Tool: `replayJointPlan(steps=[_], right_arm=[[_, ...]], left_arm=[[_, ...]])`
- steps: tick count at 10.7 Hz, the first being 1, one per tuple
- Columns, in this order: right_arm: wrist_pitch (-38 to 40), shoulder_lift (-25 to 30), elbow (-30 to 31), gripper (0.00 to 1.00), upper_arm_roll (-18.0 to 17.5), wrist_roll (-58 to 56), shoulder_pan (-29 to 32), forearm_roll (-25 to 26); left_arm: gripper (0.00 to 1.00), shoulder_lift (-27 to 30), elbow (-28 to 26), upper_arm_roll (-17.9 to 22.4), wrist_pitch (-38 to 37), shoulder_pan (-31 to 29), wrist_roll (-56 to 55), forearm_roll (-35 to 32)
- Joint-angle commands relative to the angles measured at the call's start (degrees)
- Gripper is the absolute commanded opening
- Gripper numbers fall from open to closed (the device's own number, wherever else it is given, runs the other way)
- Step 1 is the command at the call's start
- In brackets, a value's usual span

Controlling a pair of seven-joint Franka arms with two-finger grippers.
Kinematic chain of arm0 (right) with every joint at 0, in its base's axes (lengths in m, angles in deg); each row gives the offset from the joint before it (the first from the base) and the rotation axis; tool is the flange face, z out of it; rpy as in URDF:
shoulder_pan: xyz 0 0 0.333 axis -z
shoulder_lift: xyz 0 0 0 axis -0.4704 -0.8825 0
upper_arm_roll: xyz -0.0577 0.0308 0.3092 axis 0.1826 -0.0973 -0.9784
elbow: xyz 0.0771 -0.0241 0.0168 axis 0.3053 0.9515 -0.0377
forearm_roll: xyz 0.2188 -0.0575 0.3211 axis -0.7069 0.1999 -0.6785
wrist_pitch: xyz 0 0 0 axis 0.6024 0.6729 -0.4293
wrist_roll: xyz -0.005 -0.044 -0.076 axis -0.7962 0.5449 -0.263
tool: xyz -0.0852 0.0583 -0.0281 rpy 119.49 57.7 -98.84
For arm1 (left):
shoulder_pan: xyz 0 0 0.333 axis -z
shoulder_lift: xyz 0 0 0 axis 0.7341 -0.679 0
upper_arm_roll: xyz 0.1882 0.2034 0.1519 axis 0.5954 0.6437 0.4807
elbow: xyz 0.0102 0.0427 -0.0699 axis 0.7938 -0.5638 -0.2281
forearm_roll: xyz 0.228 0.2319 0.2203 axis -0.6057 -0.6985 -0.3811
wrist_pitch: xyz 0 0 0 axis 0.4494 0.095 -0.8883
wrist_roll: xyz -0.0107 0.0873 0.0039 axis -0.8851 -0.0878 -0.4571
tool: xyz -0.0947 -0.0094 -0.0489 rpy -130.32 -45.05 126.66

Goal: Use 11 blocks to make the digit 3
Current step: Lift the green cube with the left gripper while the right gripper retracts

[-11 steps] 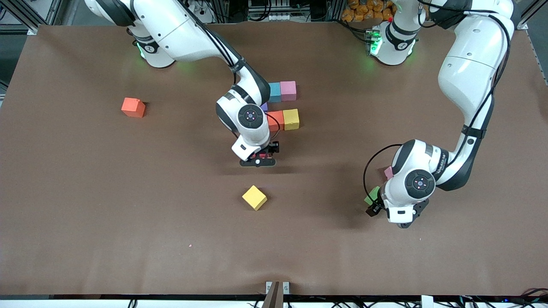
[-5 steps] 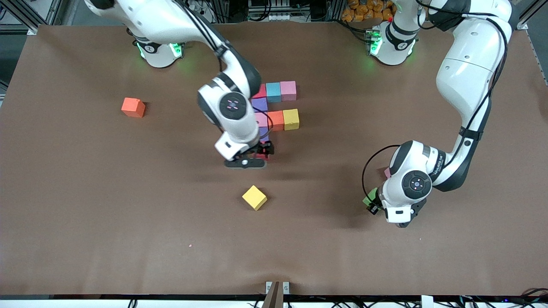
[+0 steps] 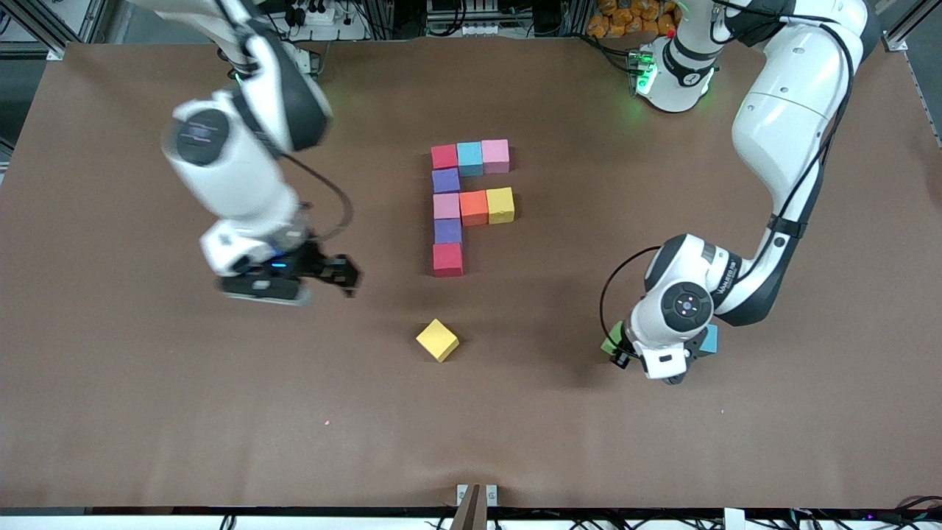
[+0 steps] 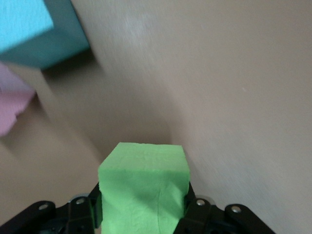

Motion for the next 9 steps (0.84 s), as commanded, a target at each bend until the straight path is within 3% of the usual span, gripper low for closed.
replayJointPlan(steps=[1,3,5,7,9], right_arm=[[9.0,8.4,2.6,1.00,-3.0,-15.2,10.5,-0.9],[14.4,11.6,1.2,1.00,-2.5,-28.1,18.0,-1.0],[19.6,14.5,1.0,1.00,-0.5,-36.5,20.7,-1.0],[24.8,13.7,-4.8,1.00,0.2,-37.9,24.0,-1.2],[29.0,14.2,-6.2,1.00,0.9,-37.5,24.8,-5.1]], left_arm=[[0.00,1.8,-0.4,-4.0,-3.1,0.1,-8.5,-0.2],[0.00,1.6,-0.4,-5.9,-3.6,2.4,-17.3,-0.2],[0.00,1.2,-0.1,-5.8,-3.6,7.9,-25.6,-0.1],[0.00,1.0,0.2,-5.8,-3.6,11.4,-33.3,-0.1],[0.00,0.8,0.4,-5.8,-3.1,14.2,-40.6,0.1]])
